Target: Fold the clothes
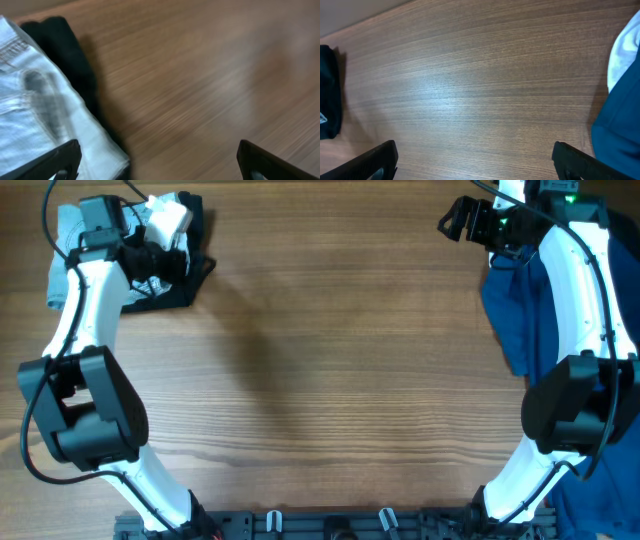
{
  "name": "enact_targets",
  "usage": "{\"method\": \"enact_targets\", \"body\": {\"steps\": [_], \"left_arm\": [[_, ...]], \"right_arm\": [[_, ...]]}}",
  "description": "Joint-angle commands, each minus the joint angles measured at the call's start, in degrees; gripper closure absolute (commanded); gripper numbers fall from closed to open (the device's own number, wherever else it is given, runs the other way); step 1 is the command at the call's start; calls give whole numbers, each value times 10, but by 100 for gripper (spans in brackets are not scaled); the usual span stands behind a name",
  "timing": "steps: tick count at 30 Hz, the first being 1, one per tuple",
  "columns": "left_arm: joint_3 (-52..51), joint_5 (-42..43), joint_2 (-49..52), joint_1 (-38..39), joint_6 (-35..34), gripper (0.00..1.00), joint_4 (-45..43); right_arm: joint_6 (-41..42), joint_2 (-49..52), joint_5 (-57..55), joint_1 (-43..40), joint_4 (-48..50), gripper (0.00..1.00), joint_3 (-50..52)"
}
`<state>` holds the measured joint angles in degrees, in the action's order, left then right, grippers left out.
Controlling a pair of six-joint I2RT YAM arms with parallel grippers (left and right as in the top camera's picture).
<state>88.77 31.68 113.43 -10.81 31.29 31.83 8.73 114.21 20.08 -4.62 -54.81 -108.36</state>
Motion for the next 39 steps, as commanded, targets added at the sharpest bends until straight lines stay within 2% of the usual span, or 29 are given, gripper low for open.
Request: {"method": "enact_targets", "body": {"steps": [1,3,6,11,16,19,22,26,31,34,39], "left_arm": [[6,39,-15,19,-253,0,-10],[6,39,-17,32,-275,0,-10],[6,38,-16,51,-275,0,-7],[6,38,-16,62,-275,0,-8],[6,38,-16,62,-275,0,-7],[6,38,-16,61,-275,0,-7],[6,38,-16,62,-275,0,-7],[6,38,-16,62,-275,0,-7],[6,38,-16,61,-275,0,-7],[6,38,-16,61,-275,0,-7],[6,38,-16,61,-275,0,-7]], "right_arm": [[-20,10,5,3,3,0,2],[-78,7,-14,5,1,0,-5],[-115,-18,-73,17,-17,0,-25],[-177,-112,-71,70,-27,0,-31],[-176,-186,-72,111,-31,0,-31],[-176,-194,-72,111,-30,0,-31],[-177,-192,-143,111,-47,1,-30],[-177,-190,-143,111,-69,0,-30],[-209,-219,-145,111,-11,0,-13],[-208,-276,-145,111,82,0,56],[-207,-431,-146,110,315,0,311]]}}
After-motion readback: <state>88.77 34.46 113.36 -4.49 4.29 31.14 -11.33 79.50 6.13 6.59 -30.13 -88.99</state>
